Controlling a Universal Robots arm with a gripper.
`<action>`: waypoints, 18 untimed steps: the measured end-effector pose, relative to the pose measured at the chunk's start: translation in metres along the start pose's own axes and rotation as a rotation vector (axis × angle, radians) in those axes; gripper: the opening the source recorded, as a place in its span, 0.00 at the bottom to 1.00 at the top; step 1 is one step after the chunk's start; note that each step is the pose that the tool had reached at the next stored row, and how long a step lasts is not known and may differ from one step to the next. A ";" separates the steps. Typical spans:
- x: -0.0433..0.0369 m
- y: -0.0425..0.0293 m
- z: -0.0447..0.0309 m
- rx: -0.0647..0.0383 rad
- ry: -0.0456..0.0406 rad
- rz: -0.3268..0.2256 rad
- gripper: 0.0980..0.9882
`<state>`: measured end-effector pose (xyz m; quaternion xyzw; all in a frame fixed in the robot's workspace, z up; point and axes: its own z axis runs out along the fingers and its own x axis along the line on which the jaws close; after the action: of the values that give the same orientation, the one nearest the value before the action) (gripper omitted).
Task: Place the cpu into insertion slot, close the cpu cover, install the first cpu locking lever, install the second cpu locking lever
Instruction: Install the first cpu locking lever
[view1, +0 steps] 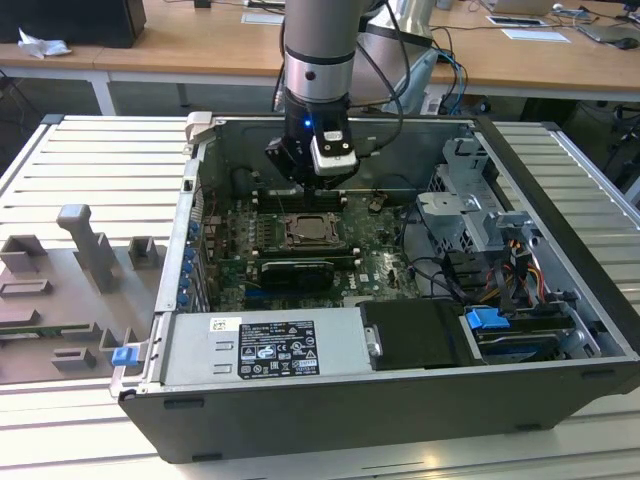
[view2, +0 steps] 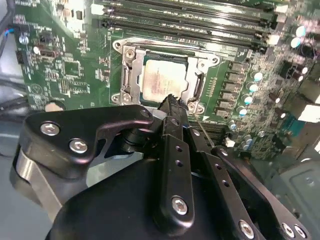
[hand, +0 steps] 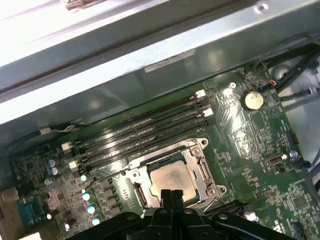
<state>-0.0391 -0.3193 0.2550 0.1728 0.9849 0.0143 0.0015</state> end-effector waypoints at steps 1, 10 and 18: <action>0.0000 0.0000 0.0000 0.000 0.0010 -0.033 0.01; -0.0001 -0.0003 0.0002 0.000 0.0053 -0.185 0.01; -0.0004 -0.0003 0.0002 0.001 0.0088 -0.306 0.01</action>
<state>-0.0389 -0.3197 0.2548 0.0207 0.9997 0.0144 -0.0007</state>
